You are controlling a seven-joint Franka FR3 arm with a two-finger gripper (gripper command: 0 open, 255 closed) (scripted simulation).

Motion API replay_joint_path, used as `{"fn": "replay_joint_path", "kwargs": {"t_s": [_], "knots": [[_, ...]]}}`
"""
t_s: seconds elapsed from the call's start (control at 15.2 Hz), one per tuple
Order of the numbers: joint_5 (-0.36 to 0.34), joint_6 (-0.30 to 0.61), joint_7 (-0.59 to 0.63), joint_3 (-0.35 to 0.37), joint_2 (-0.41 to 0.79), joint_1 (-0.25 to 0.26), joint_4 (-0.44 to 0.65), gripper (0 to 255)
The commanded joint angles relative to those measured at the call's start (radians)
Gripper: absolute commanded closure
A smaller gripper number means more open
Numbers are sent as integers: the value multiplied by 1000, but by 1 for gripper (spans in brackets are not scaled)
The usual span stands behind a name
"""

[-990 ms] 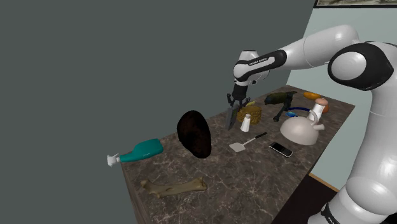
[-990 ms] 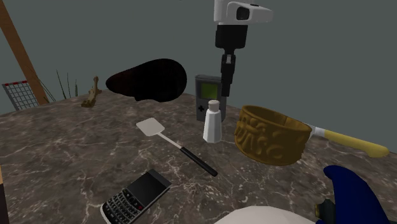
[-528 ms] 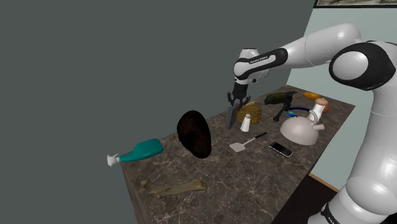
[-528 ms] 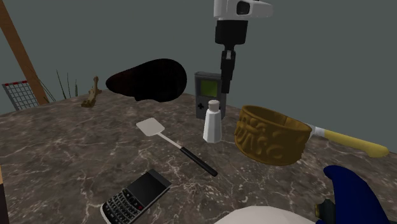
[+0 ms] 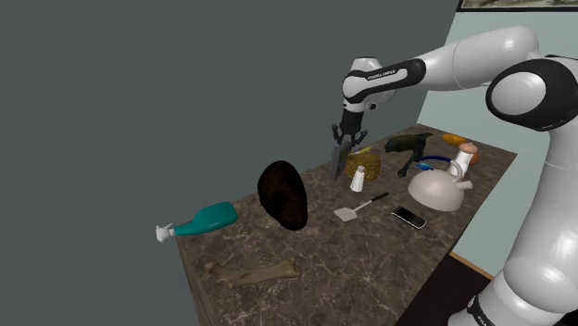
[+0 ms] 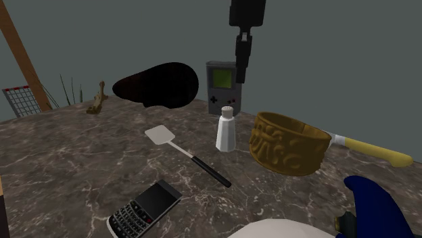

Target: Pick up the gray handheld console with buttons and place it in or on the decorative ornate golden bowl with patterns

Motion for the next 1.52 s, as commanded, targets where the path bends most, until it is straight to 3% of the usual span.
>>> {"fn": "replay_joint_path", "kwargs": {"t_s": [0.0, 1.45], "knots": [[0, -25, -1, -1, -6, -1, 19, 255], [-1, -304, -14, -10, -9, -17, 295, 255]]}}
